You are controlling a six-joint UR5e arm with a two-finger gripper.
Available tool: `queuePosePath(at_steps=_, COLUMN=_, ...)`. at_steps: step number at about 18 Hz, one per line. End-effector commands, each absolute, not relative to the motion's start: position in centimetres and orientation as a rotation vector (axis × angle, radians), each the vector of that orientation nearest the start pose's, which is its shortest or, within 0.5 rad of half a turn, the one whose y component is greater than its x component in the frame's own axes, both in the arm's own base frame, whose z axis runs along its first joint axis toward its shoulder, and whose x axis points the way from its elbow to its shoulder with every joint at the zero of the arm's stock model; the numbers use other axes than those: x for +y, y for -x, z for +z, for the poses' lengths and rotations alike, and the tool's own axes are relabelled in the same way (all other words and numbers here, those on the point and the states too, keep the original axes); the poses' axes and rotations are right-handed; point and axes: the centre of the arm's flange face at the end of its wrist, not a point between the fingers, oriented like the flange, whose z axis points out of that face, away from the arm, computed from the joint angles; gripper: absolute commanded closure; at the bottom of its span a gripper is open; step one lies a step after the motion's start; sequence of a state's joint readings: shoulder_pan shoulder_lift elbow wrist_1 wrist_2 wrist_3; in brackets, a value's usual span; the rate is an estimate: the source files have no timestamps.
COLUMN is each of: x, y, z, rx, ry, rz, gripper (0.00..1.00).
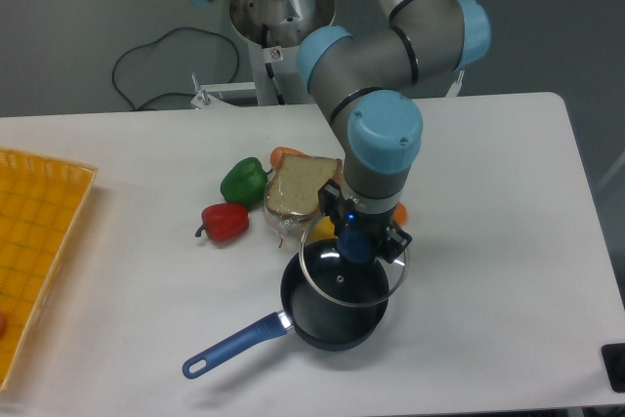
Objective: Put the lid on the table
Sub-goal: 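Lift the glass lid off the black saucepan and carry it sideways, then lower the held glass lid onto the table beside the saucepan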
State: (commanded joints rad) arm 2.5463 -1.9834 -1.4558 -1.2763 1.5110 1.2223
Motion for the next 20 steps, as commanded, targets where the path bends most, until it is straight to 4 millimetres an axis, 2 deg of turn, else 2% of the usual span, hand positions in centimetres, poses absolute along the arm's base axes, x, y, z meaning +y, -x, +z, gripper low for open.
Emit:
queuePosePath(at_steps=5, x=45.7, y=47.7, z=32.8, rx=0.425, ry=3.068, rz=-0.058, gripper=0.51)
queuePosePath(at_steps=10, x=42.8, y=50.5, z=32.3, rx=0.350, ry=3.076, rz=-0.069, gripper=0.51)
queuePosePath(at_steps=20, x=39.4, y=53.4, z=31.1, rx=0.247, ry=3.088, rz=-0.089, gripper=0.51)
